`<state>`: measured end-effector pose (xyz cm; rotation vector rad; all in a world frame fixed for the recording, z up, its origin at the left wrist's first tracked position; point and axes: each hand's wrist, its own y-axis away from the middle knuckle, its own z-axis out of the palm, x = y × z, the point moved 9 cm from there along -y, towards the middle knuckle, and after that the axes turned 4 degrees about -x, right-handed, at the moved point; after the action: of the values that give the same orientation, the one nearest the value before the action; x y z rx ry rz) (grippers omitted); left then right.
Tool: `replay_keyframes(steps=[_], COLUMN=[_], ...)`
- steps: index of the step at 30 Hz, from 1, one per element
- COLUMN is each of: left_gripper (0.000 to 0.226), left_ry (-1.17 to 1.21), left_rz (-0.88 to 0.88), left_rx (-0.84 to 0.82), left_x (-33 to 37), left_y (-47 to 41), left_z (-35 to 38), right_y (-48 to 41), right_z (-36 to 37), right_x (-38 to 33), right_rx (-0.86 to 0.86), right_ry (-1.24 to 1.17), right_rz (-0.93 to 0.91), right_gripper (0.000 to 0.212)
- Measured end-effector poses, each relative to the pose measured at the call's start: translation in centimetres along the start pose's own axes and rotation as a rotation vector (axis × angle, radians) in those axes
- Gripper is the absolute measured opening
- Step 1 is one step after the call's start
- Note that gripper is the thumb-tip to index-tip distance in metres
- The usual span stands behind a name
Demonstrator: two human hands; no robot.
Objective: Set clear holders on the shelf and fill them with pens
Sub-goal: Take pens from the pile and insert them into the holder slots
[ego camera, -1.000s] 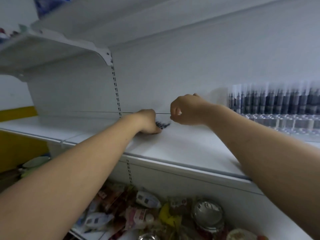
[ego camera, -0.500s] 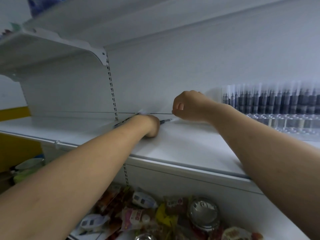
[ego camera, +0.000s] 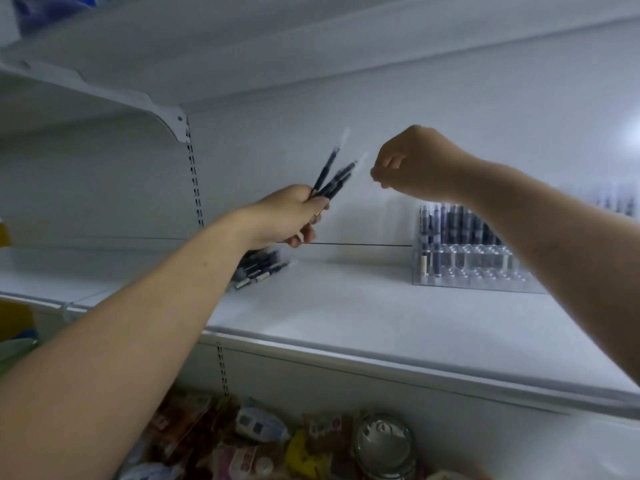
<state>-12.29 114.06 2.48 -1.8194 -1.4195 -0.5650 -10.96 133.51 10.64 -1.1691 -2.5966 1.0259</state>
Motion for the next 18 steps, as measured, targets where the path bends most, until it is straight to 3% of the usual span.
replay_keyframes(steps=[3,6,11,18], left_gripper=[0.018,0.016,0.015,0.011], left_ry=[0.265,0.294,0.269,0.374], left_rz=[0.166,0.26,0.313,0.313], left_rx=[-0.16,-0.287,-0.455,-0.518], left_x=[5.8,10.3,14.4,12.6], left_y=[-1.1,-3.2,-5.4,-4.8], left_z=[3.3,7.2,12.9,14.6], right_y=[2.2,4.7,7.8,8.5], right_z=[-3.8,-6.6,-7.2,-4.3], right_x=[4.3,8.9,13.9,15.0], right_rx=[0.162,0.332,0.348,0.321], right_ry=[-0.034,-0.107,-0.219,-0.842], right_rz=[0.074,0.185,0.259,0.219], right_gripper=[0.017,0.02,0.018,0.025])
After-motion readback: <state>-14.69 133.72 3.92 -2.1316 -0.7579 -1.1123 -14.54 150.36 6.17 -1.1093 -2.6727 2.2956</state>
